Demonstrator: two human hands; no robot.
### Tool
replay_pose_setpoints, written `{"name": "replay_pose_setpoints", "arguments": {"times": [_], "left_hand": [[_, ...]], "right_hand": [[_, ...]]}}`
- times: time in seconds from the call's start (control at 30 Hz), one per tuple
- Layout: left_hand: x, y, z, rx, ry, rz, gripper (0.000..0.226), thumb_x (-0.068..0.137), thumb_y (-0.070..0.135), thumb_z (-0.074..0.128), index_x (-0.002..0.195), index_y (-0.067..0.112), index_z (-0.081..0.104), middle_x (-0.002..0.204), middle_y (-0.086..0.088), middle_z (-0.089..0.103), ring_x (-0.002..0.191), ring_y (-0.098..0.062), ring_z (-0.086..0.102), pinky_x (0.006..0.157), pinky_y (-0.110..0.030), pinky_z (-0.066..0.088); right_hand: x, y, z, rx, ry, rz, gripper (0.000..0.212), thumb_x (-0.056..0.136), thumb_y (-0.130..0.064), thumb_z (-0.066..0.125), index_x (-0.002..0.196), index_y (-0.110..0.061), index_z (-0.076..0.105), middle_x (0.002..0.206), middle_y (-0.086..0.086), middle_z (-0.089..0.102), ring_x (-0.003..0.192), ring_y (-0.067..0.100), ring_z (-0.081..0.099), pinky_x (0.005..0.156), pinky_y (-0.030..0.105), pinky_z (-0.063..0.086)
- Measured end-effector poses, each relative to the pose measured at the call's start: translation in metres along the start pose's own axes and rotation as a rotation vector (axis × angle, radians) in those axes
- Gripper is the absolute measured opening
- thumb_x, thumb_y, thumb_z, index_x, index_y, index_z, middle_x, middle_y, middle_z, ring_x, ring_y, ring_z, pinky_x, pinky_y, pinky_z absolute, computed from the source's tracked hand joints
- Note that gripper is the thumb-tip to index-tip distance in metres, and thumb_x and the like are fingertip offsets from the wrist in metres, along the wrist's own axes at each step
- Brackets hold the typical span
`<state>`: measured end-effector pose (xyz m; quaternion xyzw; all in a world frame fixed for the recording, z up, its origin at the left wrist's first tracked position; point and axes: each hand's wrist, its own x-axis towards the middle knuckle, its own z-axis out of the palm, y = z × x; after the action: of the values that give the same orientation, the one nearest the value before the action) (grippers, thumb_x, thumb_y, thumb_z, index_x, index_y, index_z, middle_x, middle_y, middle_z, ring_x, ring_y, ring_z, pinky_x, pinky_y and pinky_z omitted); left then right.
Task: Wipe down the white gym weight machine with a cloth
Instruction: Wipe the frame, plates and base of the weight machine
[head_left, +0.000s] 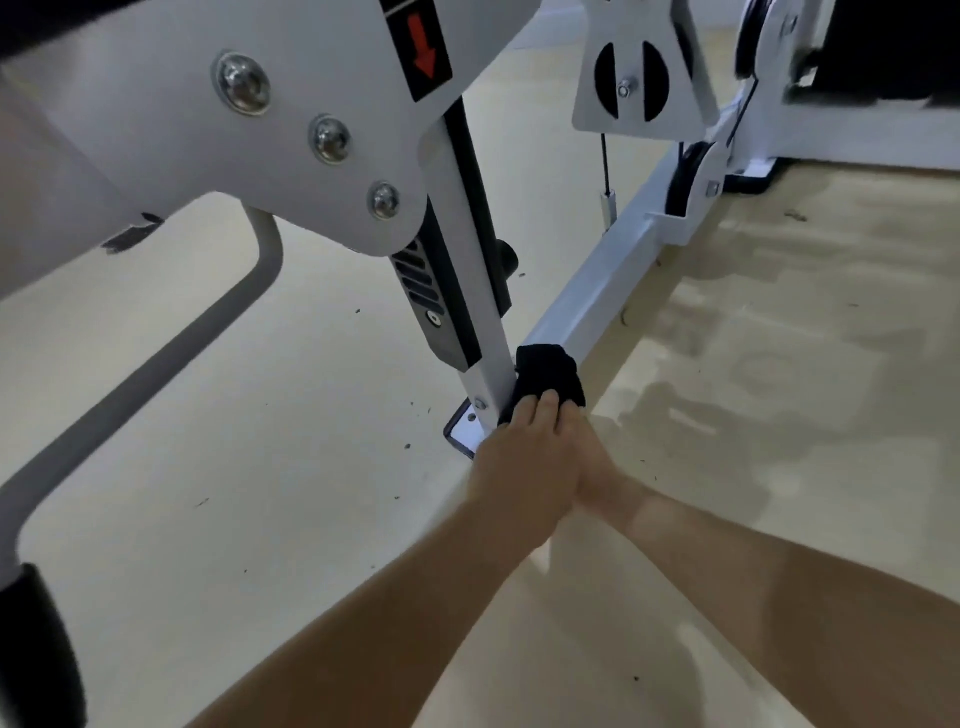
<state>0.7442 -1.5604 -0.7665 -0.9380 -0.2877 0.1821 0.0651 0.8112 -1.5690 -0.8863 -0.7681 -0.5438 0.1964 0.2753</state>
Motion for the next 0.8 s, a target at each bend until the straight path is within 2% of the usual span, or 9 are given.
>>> {"name": "replay_pose_setpoints", "arguments": {"times": [0.07, 0.13, 0.17, 0.2, 0.3, 0.4, 0.53, 0.7, 0.8], "left_hand": [[0.011, 0.005, -0.003, 0.115, -0.033, 0.056, 0.079, 0.092, 0.012, 0.053, 0.151, 0.002, 0.002, 0.158, -0.016, 0.013, 0.143, -0.029, 0.019, 0.109, -0.037, 0.034], [0.022, 0.008, -0.004, 0.211, -0.045, 0.101, 0.076, 0.096, 0.015, 0.050, 0.152, 0.002, 0.001, 0.158, -0.017, 0.013, 0.144, -0.030, 0.017, 0.111, -0.038, 0.031], [0.025, 0.010, -0.005, 0.261, -0.067, 0.137, 0.070, 0.097, 0.015, 0.047, 0.151, 0.001, 0.004, 0.156, -0.018, 0.017, 0.142, -0.030, 0.021, 0.107, -0.037, 0.032], [0.027, 0.010, -0.004, 0.308, -0.095, 0.176, 0.063, 0.098, 0.014, 0.044, 0.149, 0.000, 0.010, 0.152, -0.019, 0.024, 0.137, -0.031, 0.028, 0.100, -0.037, 0.036], [0.030, 0.006, 0.000, 0.433, -0.147, 0.217, 0.053, 0.096, 0.011, 0.047, 0.142, -0.001, 0.024, 0.139, -0.018, 0.037, 0.123, -0.030, 0.038, 0.084, -0.034, 0.040], [0.043, -0.004, -0.002, 0.527, -0.164, 0.204, 0.061, 0.096, 0.013, 0.049, 0.146, -0.002, 0.016, 0.149, -0.023, 0.024, 0.131, -0.033, 0.032, 0.094, -0.037, 0.040], [0.076, -0.014, -0.004, 0.463, -0.102, 0.085, 0.069, 0.096, 0.013, 0.048, 0.150, -0.001, 0.007, 0.154, -0.026, 0.015, 0.130, -0.035, 0.035, 0.093, -0.038, 0.040], [0.053, -0.005, 0.046, 0.518, -0.192, 0.190, 0.055, 0.104, 0.013, 0.022, 0.147, -0.011, -0.003, 0.156, -0.030, 0.005, 0.144, -0.046, 0.004, 0.118, -0.049, 0.007], [0.041, -0.009, 0.057, 0.508, -0.208, 0.207, 0.056, 0.102, 0.011, 0.024, 0.147, -0.011, 0.000, 0.155, -0.030, 0.011, 0.143, -0.045, 0.008, 0.118, -0.050, 0.004]], "right_hand": [[-0.003, 0.011, -0.016, 0.113, -0.003, -0.015, 0.047, 0.088, 0.014, 0.055, 0.133, 0.012, 0.042, 0.135, 0.029, 0.049, 0.118, 0.026, 0.051, 0.075, -0.004, 0.033], [-0.010, 0.026, -0.011, 0.169, 0.089, 0.027, 0.041, 0.095, 0.003, 0.050, 0.135, -0.006, 0.048, 0.135, 0.011, 0.056, 0.101, -0.003, 0.047, 0.079, -0.004, 0.032], [-0.015, 0.024, -0.011, 0.034, 0.259, -0.002, 0.036, 0.101, -0.009, 0.041, 0.133, -0.021, 0.051, 0.131, -0.006, 0.060, 0.097, -0.014, 0.045, 0.090, -0.004, 0.027], [-0.016, 0.016, -0.014, -0.246, 0.196, -0.041, 0.037, 0.104, -0.018, 0.029, 0.135, -0.029, 0.046, 0.132, -0.016, 0.056, 0.106, -0.015, 0.046, 0.104, 0.002, 0.019], [-0.015, 0.006, 0.015, -0.427, -0.174, -0.190, 0.042, 0.106, -0.011, 0.023, 0.145, 0.000, 0.013, 0.150, 0.017, 0.028, 0.140, 0.029, 0.026, 0.119, 0.035, 0.015], [0.008, 0.000, 0.021, -0.086, -0.095, -0.136, 0.048, 0.101, -0.011, 0.043, 0.144, -0.001, 0.024, 0.149, 0.019, 0.035, 0.133, 0.023, 0.038, 0.109, 0.016, 0.031], [0.058, 0.014, 0.026, -0.231, 0.126, -0.031, 0.060, 0.100, -0.036, 0.020, 0.150, -0.007, 0.003, 0.157, 0.019, 0.016, 0.147, 0.036, 0.010, 0.120, 0.049, 0.010], [0.016, 0.023, 0.069, -0.083, 0.070, 0.056, 0.066, 0.098, -0.037, 0.031, 0.154, -0.010, 0.008, 0.158, 0.014, 0.022, 0.147, 0.028, 0.016, 0.122, 0.041, 0.003], [0.012, 0.031, 0.078, -0.128, 0.148, -0.033, 0.067, 0.097, -0.031, 0.038, 0.154, -0.010, 0.010, 0.157, 0.012, 0.024, 0.147, 0.025, 0.017, 0.122, 0.036, -0.001]]}}
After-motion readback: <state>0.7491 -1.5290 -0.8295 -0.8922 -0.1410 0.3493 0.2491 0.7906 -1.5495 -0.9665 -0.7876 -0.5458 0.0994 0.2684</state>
